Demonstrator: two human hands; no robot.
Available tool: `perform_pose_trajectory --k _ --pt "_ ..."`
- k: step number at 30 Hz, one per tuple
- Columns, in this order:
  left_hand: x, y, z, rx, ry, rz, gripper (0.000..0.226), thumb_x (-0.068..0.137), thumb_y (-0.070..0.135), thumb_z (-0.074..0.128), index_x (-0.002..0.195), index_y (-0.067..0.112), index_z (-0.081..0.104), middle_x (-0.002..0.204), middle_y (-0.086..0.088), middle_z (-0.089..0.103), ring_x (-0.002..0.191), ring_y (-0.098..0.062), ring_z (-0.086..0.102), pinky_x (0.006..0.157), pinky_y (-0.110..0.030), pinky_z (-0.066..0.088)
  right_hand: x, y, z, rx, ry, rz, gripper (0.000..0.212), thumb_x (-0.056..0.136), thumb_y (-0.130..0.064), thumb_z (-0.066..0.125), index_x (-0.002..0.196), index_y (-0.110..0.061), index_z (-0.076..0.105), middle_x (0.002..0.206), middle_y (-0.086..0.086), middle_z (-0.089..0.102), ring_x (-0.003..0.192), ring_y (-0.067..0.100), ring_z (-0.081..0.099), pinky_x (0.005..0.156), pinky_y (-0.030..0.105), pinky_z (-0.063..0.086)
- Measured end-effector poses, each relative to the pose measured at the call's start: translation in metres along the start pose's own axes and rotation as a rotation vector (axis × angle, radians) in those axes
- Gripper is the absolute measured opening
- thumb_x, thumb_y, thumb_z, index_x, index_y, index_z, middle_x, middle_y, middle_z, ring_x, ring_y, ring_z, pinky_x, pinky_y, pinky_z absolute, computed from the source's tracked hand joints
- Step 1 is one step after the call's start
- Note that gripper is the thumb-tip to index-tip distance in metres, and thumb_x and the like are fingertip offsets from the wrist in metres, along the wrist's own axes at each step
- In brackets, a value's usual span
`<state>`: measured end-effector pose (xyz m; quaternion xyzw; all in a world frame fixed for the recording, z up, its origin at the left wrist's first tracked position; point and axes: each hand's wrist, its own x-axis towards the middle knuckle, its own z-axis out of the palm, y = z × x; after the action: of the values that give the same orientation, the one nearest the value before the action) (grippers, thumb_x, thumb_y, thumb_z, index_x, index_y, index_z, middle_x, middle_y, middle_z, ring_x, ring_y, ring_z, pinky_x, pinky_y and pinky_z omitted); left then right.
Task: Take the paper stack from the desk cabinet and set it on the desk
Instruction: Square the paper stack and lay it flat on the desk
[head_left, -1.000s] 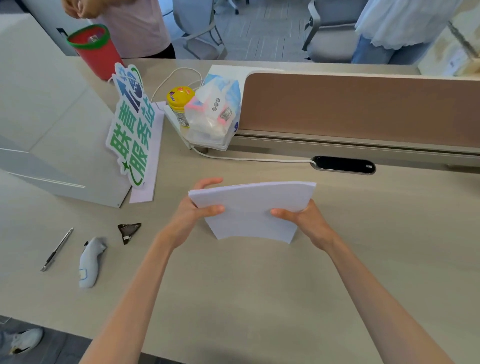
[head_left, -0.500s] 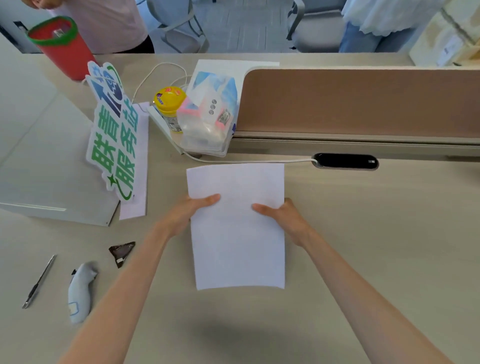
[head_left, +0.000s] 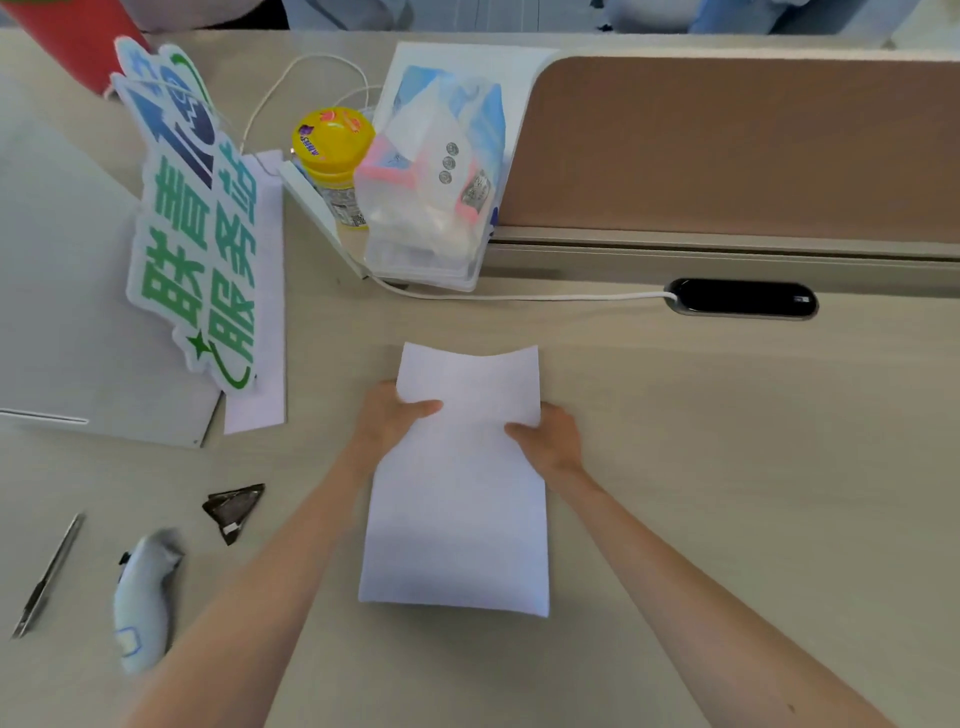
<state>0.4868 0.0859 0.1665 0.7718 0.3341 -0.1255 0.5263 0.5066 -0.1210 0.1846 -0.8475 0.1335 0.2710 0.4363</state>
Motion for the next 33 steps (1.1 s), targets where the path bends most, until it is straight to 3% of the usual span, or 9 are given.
perform_pose_trajectory --k 3,6,12,15,18,21,23,28,33 --pt "0.0 -0.002 0.003 0.134 0.034 0.065 0.041 0.059 0.04 0.078 0.088 0.013 0.071 0.09 -0.006 0.073 0.082 -0.024 0.066 0.076 -0.038 0.052 -0.001 -0.002 -0.001 -0.303 0.036 -0.047 0.041 0.083 -0.033 0.062 0.115 -0.008 0.063 0.117 0.009 0.068 0.11 0.03 0.063 0.087 0.032 0.049" --pt "-0.003 -0.002 0.005 0.287 0.155 0.085 0.062 0.061 0.042 0.083 0.109 0.008 0.062 0.111 -0.009 0.068 0.101 -0.029 0.063 0.086 -0.043 0.051 -0.001 0.0 -0.002 -0.514 0.09 -0.02 0.057 0.082 -0.051 0.059 0.121 -0.009 0.057 0.121 0.01 0.065 0.111 0.029 0.062 0.087 0.033 0.048" --pt "-0.002 -0.009 0.001 0.314 0.266 0.081 0.079 0.05 0.047 0.087 0.109 0.007 0.053 0.115 -0.008 0.056 0.109 -0.026 0.055 0.088 -0.042 0.048 -0.005 0.002 -0.003 -0.409 0.15 0.044 0.093 0.073 -0.05 0.07 0.137 -0.001 0.024 0.13 0.012 0.052 0.119 0.032 0.055 0.086 0.038 0.047" --pt "-0.015 -0.011 0.002 0.281 0.288 0.135 0.083 0.056 0.054 0.078 0.113 0.0 0.049 0.117 -0.015 0.052 0.115 -0.032 0.046 0.093 -0.04 0.04 -0.012 0.006 -0.002 -0.368 0.167 0.007 0.081 0.077 -0.047 0.068 0.131 -0.002 0.028 0.129 0.012 0.049 0.12 0.033 0.051 0.084 0.039 0.046" --pt "-0.039 -0.029 0.004 0.434 0.308 0.289 0.088 0.073 0.064 0.046 0.131 -0.003 0.044 0.131 -0.02 0.05 0.124 -0.038 0.043 0.105 -0.041 0.033 -0.027 0.022 0.001 -0.482 0.287 -0.263 0.053 0.085 -0.039 0.058 0.122 -0.004 0.041 0.122 0.011 0.049 0.115 0.031 0.05 0.087 0.039 0.047" --pt "-0.06 -0.048 0.01 0.668 0.205 0.493 0.066 0.095 0.043 0.032 0.152 0.01 0.021 0.161 -0.009 0.02 0.147 -0.024 0.018 0.118 -0.036 0.015 -0.04 0.044 0.011 -0.637 0.24 -0.554 0.057 0.091 -0.033 0.044 0.141 -0.007 0.035 0.144 0.011 0.041 0.132 0.028 0.04 0.108 0.037 0.037" --pt "-0.067 -0.058 0.016 0.804 0.114 0.577 0.061 0.099 0.039 0.023 0.154 0.016 0.011 0.164 -0.002 0.004 0.151 -0.016 0.003 0.12 -0.03 0.002 -0.042 0.054 0.019 -0.738 0.162 -0.647 0.062 0.092 -0.034 0.04 0.148 -0.011 0.027 0.156 0.01 0.029 0.143 0.026 0.028 0.116 0.037 0.027" --pt "-0.061 -0.073 0.023 1.062 0.092 0.586 0.061 0.101 0.04 0.008 0.153 0.011 0.019 0.162 -0.008 0.015 0.15 -0.024 0.016 0.118 -0.038 0.01 -0.039 0.06 0.026 -0.776 0.11 -0.637 0.063 0.082 -0.038 0.057 0.137 -0.008 0.048 0.149 0.01 0.042 0.136 0.027 0.043 0.107 0.037 0.044" --pt "-0.058 -0.076 0.025 1.114 0.091 0.568 0.063 0.1 0.041 0.001 0.154 0.012 0.015 0.163 -0.009 0.012 0.15 -0.023 0.012 0.118 -0.04 0.011 -0.038 0.064 0.028 -0.744 0.095 -0.62 0.063 0.084 -0.039 0.054 0.139 -0.01 0.046 0.151 0.008 0.039 0.139 0.025 0.038 0.107 0.033 0.041"
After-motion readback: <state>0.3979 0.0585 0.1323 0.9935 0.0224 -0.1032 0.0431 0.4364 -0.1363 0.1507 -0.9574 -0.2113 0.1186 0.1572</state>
